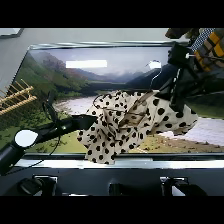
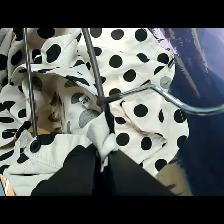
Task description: Fold the clothes and pants, and hang the long-sleeved shirts on hangers.
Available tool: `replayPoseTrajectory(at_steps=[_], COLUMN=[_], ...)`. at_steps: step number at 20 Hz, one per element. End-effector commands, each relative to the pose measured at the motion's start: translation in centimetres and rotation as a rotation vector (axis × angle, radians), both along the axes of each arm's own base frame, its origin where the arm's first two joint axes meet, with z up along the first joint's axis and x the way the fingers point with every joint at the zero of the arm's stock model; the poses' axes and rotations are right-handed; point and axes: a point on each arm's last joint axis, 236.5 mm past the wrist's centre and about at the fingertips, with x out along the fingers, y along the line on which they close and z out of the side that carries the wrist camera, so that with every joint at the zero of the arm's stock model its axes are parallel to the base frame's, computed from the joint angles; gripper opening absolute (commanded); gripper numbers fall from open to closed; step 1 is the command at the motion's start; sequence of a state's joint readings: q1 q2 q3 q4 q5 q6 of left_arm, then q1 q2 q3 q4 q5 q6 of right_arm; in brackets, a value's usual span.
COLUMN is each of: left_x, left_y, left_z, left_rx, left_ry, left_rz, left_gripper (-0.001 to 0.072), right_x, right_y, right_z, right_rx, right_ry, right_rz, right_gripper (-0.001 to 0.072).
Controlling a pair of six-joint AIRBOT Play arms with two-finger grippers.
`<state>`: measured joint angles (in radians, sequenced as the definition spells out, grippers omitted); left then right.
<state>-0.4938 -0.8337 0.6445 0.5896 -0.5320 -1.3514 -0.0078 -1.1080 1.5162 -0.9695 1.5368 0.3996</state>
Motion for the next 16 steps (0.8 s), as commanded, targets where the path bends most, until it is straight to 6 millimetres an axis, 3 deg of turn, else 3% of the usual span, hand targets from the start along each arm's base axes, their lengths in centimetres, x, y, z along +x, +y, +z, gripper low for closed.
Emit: replayPoseTrajectory(at_steps=[1, 4, 9, 12, 16], left_x=[-0.3, -1.5, -1.3, -1.7, -1.0], left_y=[-0.8, -4.5, -8.9, -9.9, -10.0], left_z=[-2.9, -4.9, -6.3, -8.1, -8.6], left_rx=[0.016, 0.074, 0.101, 0.130, 0.137], left_ry=[0.117, 0.053, -0.113, -0.122, -0.142], left_rz=[0.011, -0.049, -0.014, -0.019, 0.008], left_gripper=[0.0603, 0.0603, 0.0613, 0.0614, 0.0612], right_x=[0.2, 0.3, 0.3, 0.3, 0.3], right_y=[-0.1, -0.1, -0.1, -0.1, -0.1], right_z=[0.3, 0.4, 0.4, 0.4, 0.4], right_rx=[0.013, 0.025, 0.036, 0.046, 0.052], right_ry=[0.004, 0.013, 0.031, 0.046, 0.056], right_rz=[-0.037, -0.060, -0.083, -0.103, -0.116], right_gripper=[0.0027, 0.0027, 0.0027, 0.0028, 0.0028])
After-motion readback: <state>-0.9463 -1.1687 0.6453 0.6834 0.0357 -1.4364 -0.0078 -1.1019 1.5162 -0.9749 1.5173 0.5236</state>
